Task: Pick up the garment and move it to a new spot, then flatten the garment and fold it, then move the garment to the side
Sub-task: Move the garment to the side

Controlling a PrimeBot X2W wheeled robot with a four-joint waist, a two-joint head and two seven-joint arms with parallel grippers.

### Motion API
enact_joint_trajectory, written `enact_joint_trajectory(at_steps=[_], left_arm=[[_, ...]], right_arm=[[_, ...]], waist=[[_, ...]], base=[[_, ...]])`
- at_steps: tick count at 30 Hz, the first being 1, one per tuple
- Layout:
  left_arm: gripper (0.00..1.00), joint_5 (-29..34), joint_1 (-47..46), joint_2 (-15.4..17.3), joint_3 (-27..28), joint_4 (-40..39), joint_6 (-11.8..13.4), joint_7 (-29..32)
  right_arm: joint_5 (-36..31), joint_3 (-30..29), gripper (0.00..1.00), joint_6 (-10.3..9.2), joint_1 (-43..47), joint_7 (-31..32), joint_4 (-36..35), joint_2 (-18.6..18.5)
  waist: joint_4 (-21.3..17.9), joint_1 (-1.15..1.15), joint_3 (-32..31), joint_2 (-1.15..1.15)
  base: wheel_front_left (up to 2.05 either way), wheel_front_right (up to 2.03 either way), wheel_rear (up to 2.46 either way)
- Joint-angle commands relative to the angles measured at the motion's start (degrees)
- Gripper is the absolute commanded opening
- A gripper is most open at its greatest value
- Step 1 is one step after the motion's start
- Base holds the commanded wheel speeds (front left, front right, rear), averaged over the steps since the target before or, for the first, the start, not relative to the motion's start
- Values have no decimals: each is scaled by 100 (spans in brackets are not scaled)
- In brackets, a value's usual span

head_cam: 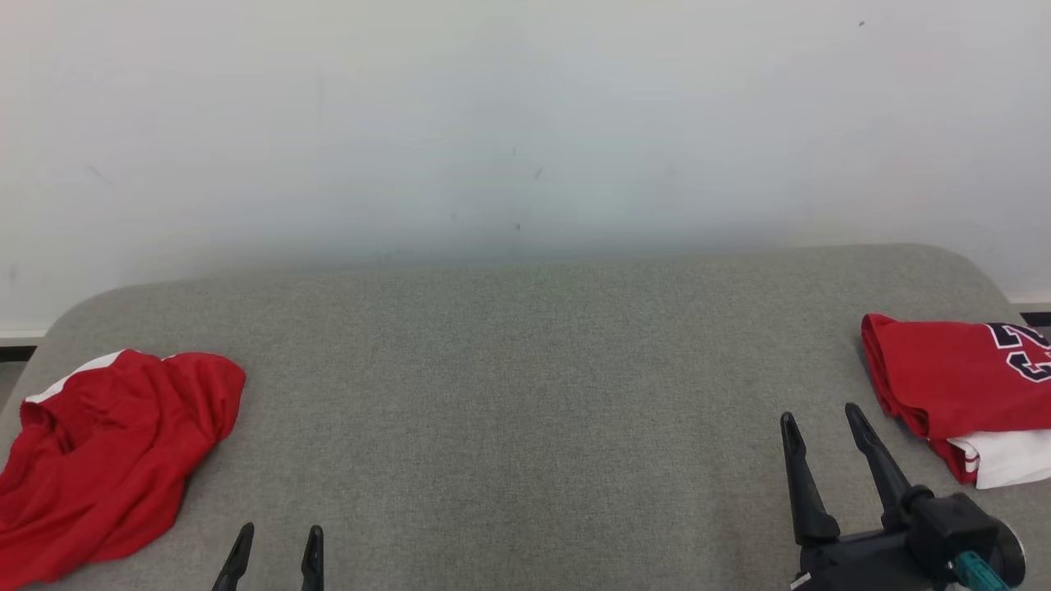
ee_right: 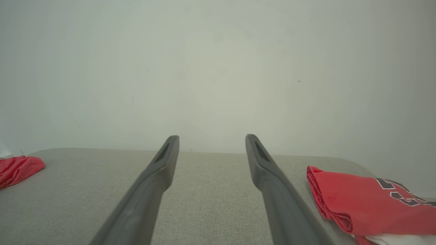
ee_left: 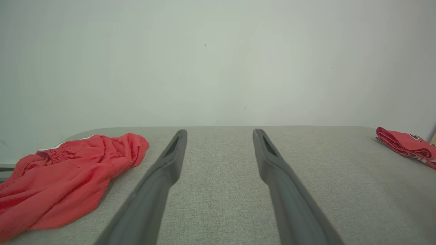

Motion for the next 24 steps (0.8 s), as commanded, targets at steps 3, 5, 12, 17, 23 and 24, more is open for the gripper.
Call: enact_joint_trajectory(at_steps=[3,5,12,17,23,24], left_arm=[[100,78,210,-9,20,-38,-53,-23],[100,117,269,-12,30,-46,-91,-23],[100,81,426,-26,72,-38,-152,-23],[100,53,427,-32,67,-54,-170,-23],[100,92,371,-34,43,-2,-110,-23],[100,89,367,-35,45,6,-106,-23]], right_arm=[[149,-32,100,-4,394,-26,-38,94],[98,-70,100,-4,586,-26,-64,88],[57,-6,100,-4,1035,-26,-155,202],[63,75,100,-4,1083,-26,-159,240],[82,74,100,-4,1017,-26,-146,249],[89,69,100,-4,1016,-26,-144,257]], waist=[[90,1,-163,0],[101,1,-205,0],[45,1,-245,0],[-10,1,-205,0],[-3,1,-164,0],[1,1,-160,0]], base=[[0,0,0],[0,0,0],[0,0,0],[0,0,0],[0,0,0],[0,0,0]])
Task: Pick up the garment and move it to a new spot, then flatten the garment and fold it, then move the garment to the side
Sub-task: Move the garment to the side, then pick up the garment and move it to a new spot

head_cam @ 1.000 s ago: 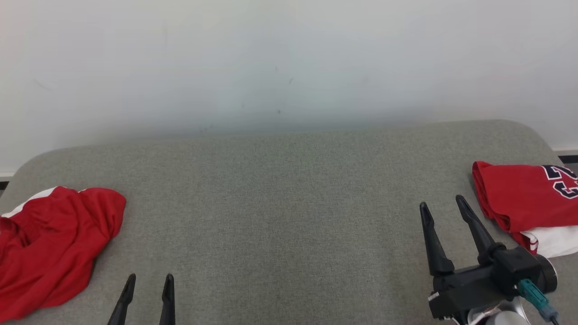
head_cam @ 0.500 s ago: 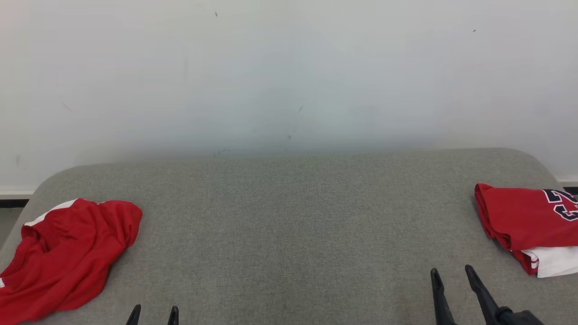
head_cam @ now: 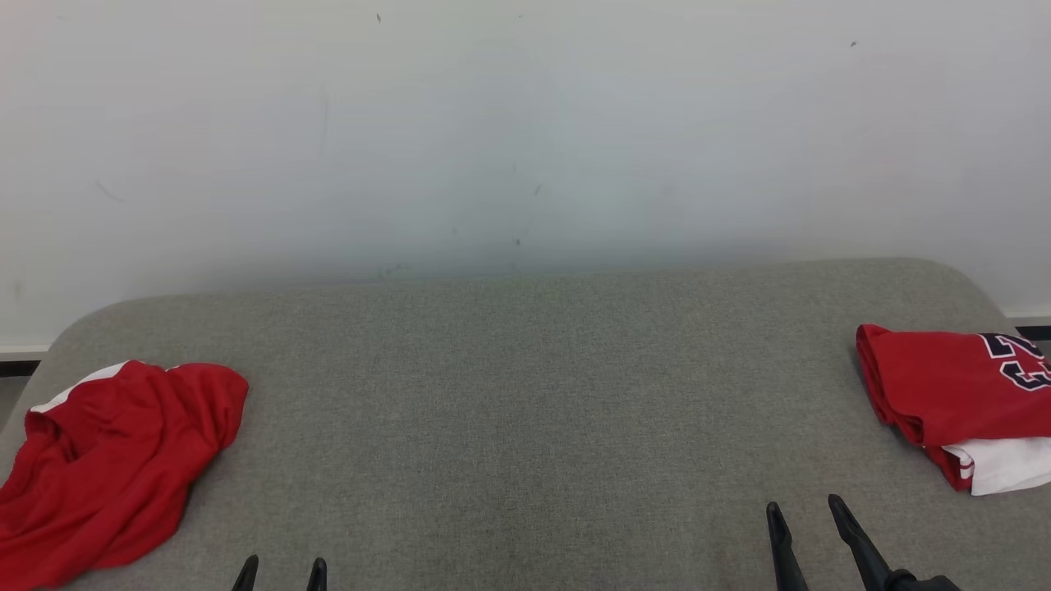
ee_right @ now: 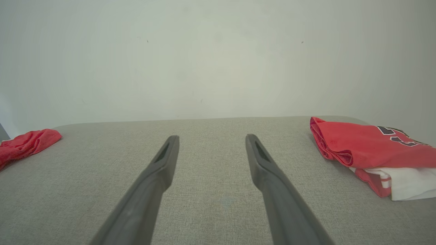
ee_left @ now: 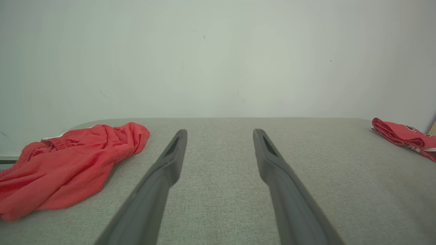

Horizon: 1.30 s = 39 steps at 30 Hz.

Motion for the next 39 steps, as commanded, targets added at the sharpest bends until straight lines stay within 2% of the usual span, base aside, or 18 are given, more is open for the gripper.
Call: enact_joint_trajectory(at_steps=[1,17,26,39], left_arm=[[100,9,19,-8,7,28,1,-23],[100,31,-25,-8,18,64,81,-23],[100,-130,-70,-7,-13,65,-4,-23],[100,-203,-148,-7,17,39,107,-23]], right_arm=[[31,-8,100,-4,-41,-26,1,27],[-4,-31,100,-4,-173,-26,-5,26],[27,-41,100,-4,-171,-26,3,35],[111,159,100,-4,-298,-26,83,54]], waist=[[8,0,10,0],[-20,0,82,0],[-3,0,137,0],[427,0,272,0]], base=[[0,0,0],[0,0,0],[0,0,0],[0,0,0]])
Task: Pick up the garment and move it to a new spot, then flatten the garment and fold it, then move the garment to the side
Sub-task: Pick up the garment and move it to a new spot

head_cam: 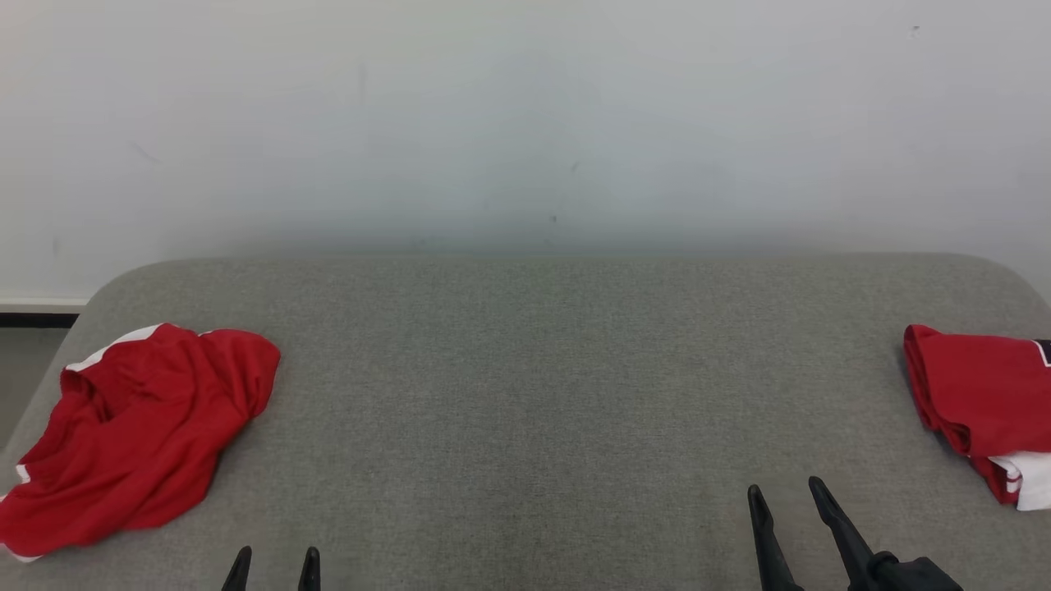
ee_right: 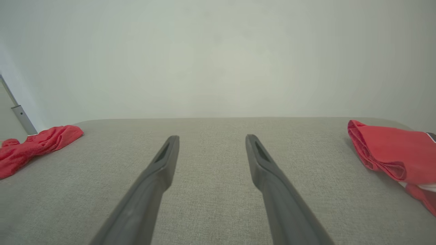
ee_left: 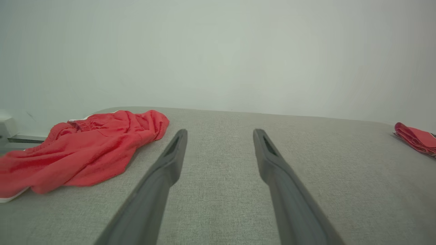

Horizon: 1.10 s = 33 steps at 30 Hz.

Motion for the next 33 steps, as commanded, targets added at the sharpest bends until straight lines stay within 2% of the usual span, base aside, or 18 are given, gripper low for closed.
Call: enact_joint_trajectory(at_steps=[1,18,33], left_arm=[[100,-61,-65,-3,26,-17,15,-22],[100,-10,-44,-2,55,44,33,-21],[100,-14,-41,-3,98,16,38,-22]], right_arm=[[60,33,100,-4,-68,-26,13,16],[219,331,100,-4,-37,-27,37,42],[301,455,100,-4,-42,-26,31,84]], waist=[[186,0,57,-1],[1290,0,-19,-1],[1978,0,25,-1]], base=[[0,0,0],[0,0,0],[0,0,0]])
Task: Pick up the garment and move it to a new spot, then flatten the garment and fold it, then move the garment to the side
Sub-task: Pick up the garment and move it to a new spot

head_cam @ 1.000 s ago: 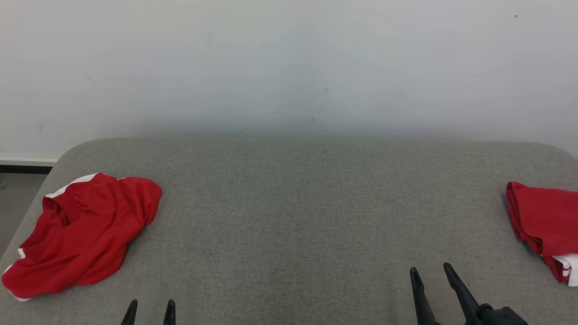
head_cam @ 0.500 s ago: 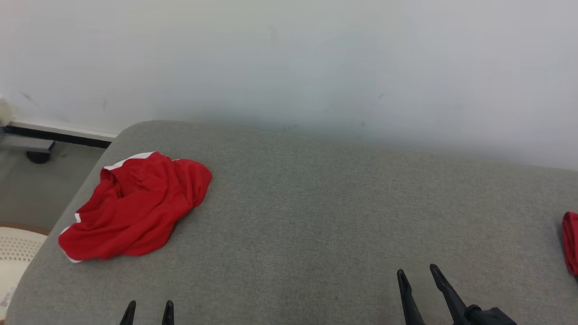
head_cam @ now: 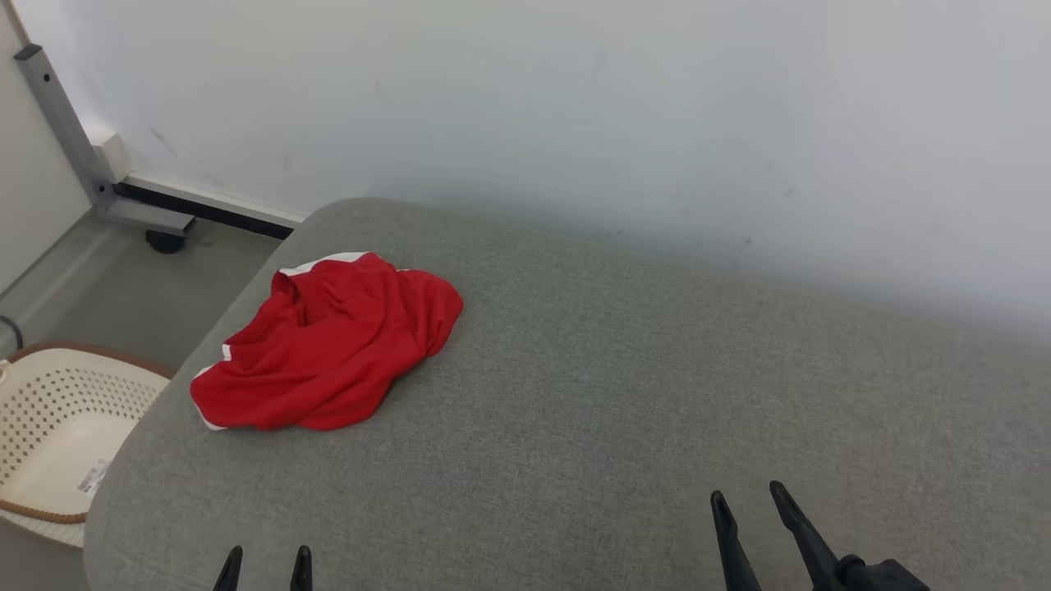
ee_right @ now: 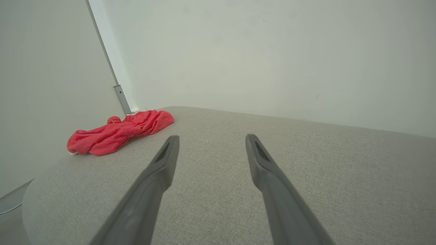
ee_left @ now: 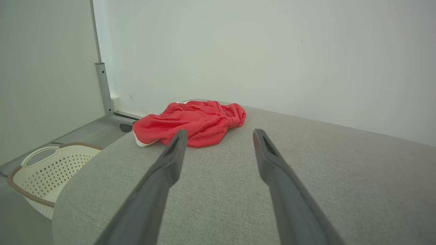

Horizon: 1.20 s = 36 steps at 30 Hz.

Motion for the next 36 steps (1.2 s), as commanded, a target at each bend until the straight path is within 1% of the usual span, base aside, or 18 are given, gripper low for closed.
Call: enact_joint_trajectory(at_steps=[1,9,19,23,24,25,27,33,36], left_arm=[[100,-25,10,-3,22,-12,-11,-22],[100,-62,40,-3,23,-34,49,-23],[100,-161,50,-3,16,-66,125,-22],[100,-354,-37,-3,-37,-35,215,-23],[100,-552,-131,-2,-31,29,259,-22],[100,-552,-131,-2,-31,29,259,-22],[100,-751,-200,-2,-19,182,287,-22],[100,-1057,-1012,-1,110,854,140,-23],[100,-1170,-1539,-1,253,1364,29,-23]], right_arm=[[56,15,100,-4,9,-26,14,5],[94,82,100,-4,-42,-26,33,-16],[114,115,100,-4,-46,-26,21,-115],[112,124,100,-4,-61,-26,14,-186],[109,144,100,-4,-94,-26,17,-223],[109,144,100,-4,-94,-26,17,-223],[99,149,100,-4,-144,-26,11,-267],[43,218,100,-4,-374,-26,6,-492],[27,289,100,-4,-553,-26,5,-649]], waist=[[147,0,19,0],[318,0,36,0],[324,0,86,0],[288,0,179,0],[253,0,240,0],[253,0,240,0],[205,0,339,0],[77,0,803,0],[-43,0,1047,0]], base=[[0,0,0],[0,0,0],[0,0,0],[0,0,0],[0,0,0],[0,0,0],[0,0,0],[0,0,0],[0,0,0]])
